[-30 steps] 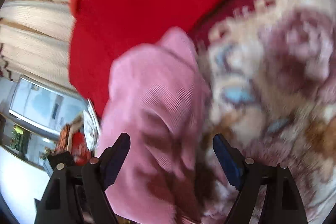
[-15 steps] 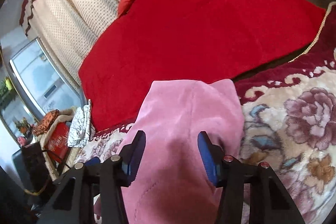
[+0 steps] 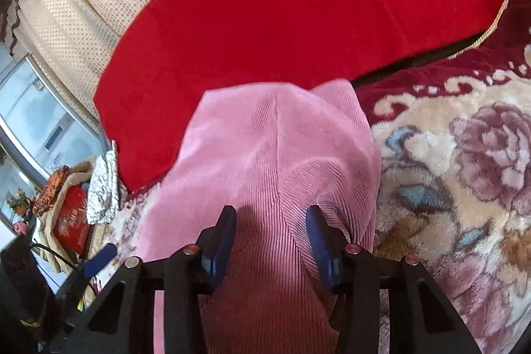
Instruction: Fold large clothes
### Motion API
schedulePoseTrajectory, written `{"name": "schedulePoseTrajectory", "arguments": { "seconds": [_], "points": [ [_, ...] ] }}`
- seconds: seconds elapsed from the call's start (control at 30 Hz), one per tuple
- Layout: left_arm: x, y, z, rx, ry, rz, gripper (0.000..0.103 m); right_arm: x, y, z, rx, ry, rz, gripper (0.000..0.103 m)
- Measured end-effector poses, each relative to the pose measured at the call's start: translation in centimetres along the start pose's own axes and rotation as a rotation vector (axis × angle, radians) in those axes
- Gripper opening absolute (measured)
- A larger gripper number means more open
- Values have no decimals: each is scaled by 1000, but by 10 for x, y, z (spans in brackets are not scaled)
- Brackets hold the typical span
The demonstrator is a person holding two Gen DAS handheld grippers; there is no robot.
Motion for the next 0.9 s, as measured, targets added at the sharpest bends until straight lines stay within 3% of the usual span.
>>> {"name": "schedulePoseTrajectory", "arguments": {
  "seconds": [0.1,0.2,0.23,0.27,0.33,0.47,0.57,0.8,0.9],
  "points": [
    [-3,1,-1,20,4,10,96,16,-2,-14,-11,-64,-8,48],
    [-6,7,0,102,16,85,96,18,-15,-26,-60,-49,-15,49],
    [-7,9,0,144,19,125,96,17,-20,-28,-86,-28,-36,54],
    [-8,12,1,200,27,185,96,17,-24,-28,-99,-12,-43,71],
    [-12,20,2,302,27,273,96,15,-39,-29,-134,23,-39,86],
    [-24,21,3,431,49,430,96,9,-62,-25,-194,99,-93,87],
    [-35,20,0,459,51,452,96,0,-68,-18,-221,160,-138,87],
    [-63,7,6,502,121,529,96,-37,-42,7,-196,329,-240,87],
    [-67,4,5,506,126,540,98,-47,-32,8,-166,326,-249,93]
  ]
}}
Point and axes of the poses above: each gripper's, at about its wrist camera, not at the fingertips, and x roughly against the way its jaws point, y to its left, z to its underside, the point moved 10 cm from there along -x, roughly the way its jaws point, and after that the axes turned 14 degrees about z, right-handed, at the moved point
